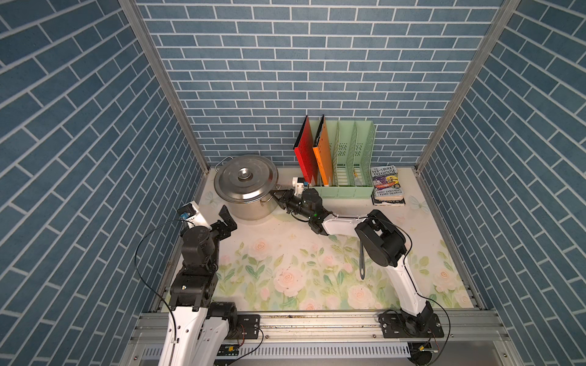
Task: Stir the soup with a spoon
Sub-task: Move the pan to the center of the board.
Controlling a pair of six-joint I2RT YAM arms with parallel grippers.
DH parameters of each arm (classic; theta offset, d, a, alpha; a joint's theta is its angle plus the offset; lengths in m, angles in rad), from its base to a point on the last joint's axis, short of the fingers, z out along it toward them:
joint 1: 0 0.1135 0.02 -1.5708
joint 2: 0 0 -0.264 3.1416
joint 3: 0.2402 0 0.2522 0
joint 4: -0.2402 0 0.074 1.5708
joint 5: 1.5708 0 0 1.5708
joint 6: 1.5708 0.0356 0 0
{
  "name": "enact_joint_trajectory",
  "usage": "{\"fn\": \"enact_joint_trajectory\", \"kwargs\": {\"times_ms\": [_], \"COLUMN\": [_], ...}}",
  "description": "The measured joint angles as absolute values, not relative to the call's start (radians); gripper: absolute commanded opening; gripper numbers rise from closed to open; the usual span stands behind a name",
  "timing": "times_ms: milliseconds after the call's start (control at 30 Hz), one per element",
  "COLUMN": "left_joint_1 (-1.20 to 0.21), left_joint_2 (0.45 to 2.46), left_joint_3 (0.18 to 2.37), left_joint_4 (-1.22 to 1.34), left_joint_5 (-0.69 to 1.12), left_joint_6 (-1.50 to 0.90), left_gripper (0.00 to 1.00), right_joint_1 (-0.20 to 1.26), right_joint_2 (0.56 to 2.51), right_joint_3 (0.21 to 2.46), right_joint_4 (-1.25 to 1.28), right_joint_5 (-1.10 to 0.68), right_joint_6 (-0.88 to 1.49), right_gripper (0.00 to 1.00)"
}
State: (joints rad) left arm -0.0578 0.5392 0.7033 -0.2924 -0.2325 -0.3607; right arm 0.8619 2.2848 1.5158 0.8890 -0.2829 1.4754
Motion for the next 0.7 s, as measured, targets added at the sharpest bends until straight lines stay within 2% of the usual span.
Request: {"fn": "enact_joint_trajectory", "kwargs": {"times_ms": [367, 700], "left_joint_1": [-0.058, -0.058], "left_joint_2": [0.591, 0.62], "left_joint_3": [0.851, 0.871], "left_joint_4": [-0.324, -0.325], "left_joint_5": [-0.241, -0.222], "left_joint_6": [-0.35, -0.347], "left_gripper": [1.0, 1.0], "right_joint_1": [0.864, 0.861], "right_joint_2": [2.13, 1.948], "right_joint_3": [1.398, 1.224], "right_joint_4": [0.727, 0.611], "right_joint_5": [-0.292, -0.376], "right_joint_6": [1.485, 1.449], "right_gripper": [0.0, 0.0]}}
